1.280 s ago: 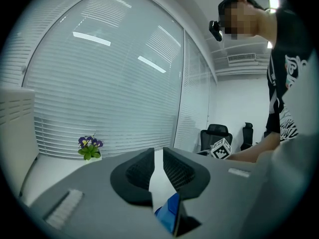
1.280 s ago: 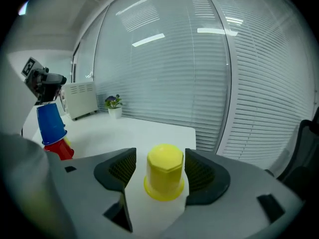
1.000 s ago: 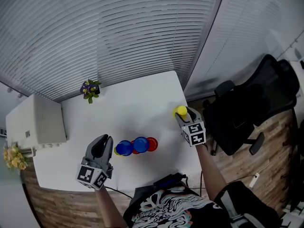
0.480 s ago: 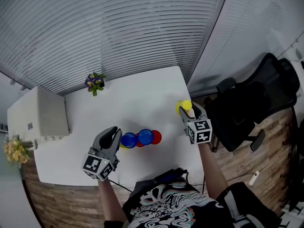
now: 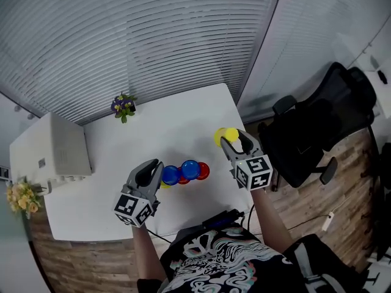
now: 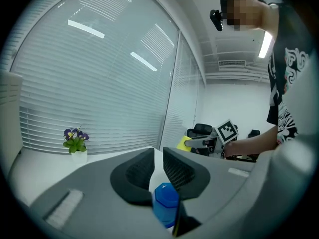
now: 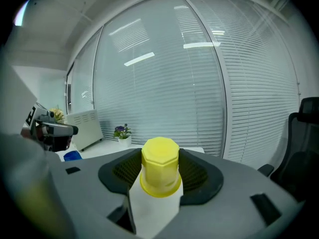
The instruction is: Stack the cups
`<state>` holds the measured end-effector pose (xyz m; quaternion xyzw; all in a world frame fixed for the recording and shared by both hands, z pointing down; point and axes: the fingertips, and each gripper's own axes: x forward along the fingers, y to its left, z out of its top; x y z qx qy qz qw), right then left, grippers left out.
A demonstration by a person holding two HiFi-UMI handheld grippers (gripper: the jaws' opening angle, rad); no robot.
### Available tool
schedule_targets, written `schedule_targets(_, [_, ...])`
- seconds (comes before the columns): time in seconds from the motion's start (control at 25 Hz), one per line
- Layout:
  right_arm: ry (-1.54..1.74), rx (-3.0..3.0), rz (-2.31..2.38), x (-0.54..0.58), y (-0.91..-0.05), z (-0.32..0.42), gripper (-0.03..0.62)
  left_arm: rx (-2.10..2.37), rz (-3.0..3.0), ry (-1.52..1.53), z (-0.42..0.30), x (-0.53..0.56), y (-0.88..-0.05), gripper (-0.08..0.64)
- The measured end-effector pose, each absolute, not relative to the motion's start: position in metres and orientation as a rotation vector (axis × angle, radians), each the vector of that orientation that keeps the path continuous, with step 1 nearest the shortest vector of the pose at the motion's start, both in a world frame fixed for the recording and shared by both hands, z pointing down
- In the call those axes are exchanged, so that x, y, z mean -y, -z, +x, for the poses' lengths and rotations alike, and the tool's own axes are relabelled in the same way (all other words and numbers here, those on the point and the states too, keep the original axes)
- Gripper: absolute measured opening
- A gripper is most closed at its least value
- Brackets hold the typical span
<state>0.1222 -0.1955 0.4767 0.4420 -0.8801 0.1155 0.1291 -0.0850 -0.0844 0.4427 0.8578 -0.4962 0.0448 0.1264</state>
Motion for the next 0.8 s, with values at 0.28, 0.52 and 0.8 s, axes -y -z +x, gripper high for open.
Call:
schedule_targets(0.28, [-0.317, 2.653, 1.207, 0.168, -0.438, 0.088, 0.232, 1.463, 2.482, -0.111, -0.092, 0.080, -0.443, 0.055])
schedule_targets(0.52, [-0.318, 2.747, 1.135, 0.148, -0.406, 0.058, 0.232, 1.462, 2.477, -0.096, -0.098, 0.080, -0.445, 0.057])
schedule_targets(0.8, [-0.345, 2.776, 1.062, 0.133, -0.403, 0.035, 0.232, 1.458, 2.470, -0.076, -0.102, 0.081, -0.448, 0.055])
